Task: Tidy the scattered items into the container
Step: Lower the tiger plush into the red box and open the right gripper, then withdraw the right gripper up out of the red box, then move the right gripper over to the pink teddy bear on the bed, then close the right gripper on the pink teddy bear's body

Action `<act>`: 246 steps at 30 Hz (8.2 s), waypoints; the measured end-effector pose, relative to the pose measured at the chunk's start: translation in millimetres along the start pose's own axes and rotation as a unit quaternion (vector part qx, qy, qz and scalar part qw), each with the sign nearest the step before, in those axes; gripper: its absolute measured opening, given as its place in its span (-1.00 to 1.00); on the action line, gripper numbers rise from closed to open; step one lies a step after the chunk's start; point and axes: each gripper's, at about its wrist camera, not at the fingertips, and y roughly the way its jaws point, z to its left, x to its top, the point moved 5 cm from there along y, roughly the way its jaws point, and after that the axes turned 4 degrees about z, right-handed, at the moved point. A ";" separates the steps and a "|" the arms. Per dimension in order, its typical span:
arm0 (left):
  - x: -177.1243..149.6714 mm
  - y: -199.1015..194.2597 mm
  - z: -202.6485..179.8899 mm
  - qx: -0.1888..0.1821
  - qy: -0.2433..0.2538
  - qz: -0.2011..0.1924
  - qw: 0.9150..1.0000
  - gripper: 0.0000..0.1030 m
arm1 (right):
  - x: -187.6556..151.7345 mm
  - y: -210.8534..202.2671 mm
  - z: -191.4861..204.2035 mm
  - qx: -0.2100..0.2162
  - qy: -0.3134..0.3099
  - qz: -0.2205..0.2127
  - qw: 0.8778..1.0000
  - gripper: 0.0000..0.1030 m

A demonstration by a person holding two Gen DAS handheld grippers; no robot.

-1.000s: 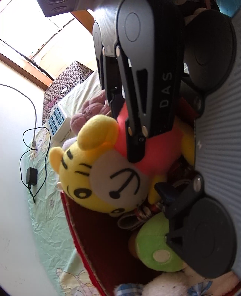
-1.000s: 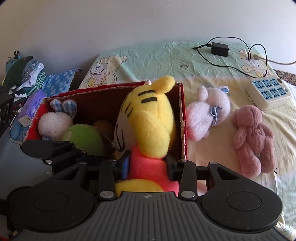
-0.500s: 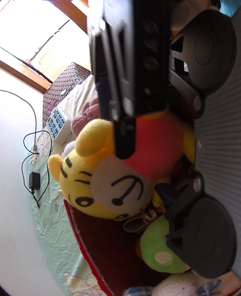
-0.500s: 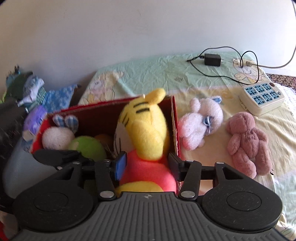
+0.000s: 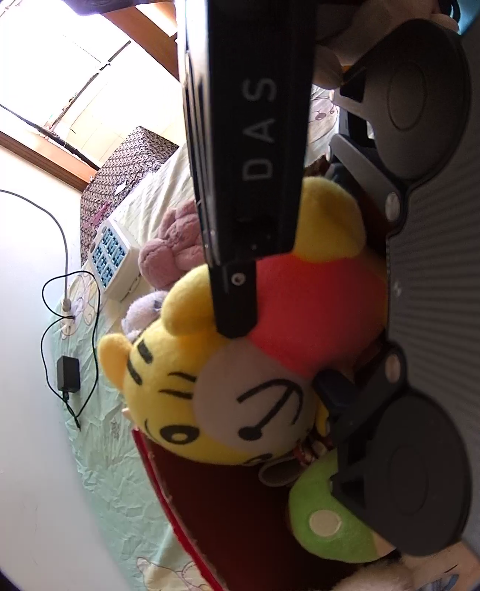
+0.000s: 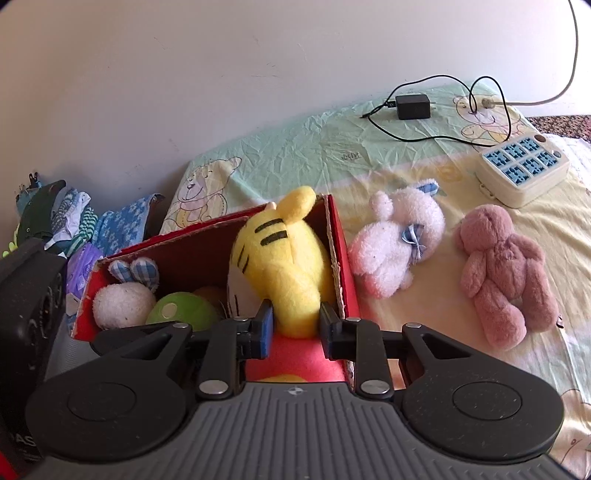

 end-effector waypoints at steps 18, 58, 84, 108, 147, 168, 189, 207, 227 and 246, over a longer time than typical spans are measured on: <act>-7.4 -15.0 0.8 0.027 -0.032 0.004 0.999 0.83 | -1.6 -14.2 -0.8 -0.011 -0.009 -0.031 0.999 -0.42; -14.0 -47.2 0.2 0.070 -0.070 -0.022 0.995 0.93 | -14.6 -34.2 -1.4 -0.022 -0.008 -0.049 0.999 -0.49; -19.4 -48.2 -16.7 0.146 -0.157 -0.022 0.976 0.94 | -16.7 -43.7 -20.2 0.050 -0.022 -0.039 0.998 -0.47; -19.4 -73.6 -53.6 0.227 -0.224 -0.067 0.945 0.81 | -10.0 -57.9 -67.9 0.118 -0.061 -0.010 0.991 -0.47; 27.1 -32.2 -68.3 0.193 -0.161 -0.066 0.966 0.82 | -22.4 -49.1 -137.3 0.097 0.050 0.012 0.994 -0.36; 79.6 -27.8 -113.3 0.228 -0.199 -0.102 0.948 0.91 | -1.7 -38.8 -198.9 0.091 0.038 0.051 0.994 -0.36; 87.8 131.6 -113.3 0.161 -0.246 -0.040 0.955 0.88 | 26.2 4.4 -288.9 0.115 0.056 0.095 0.987 -0.34; 81.4 154.0 -81.1 0.090 -0.296 -0.020 0.951 0.51 | 39.7 50.3 -275.3 0.169 0.081 0.145 0.972 -0.10; 57.9 133.3 -122.5 0.077 -0.261 -0.012 0.962 -0.09 | 5.7 12.3 -266.0 0.174 0.052 0.166 0.969 -0.43; -8.2 119.4 -170.9 0.113 -0.248 0.003 0.962 0.27 | -63.2 -35.0 -254.6 0.171 -0.026 0.204 0.963 -0.14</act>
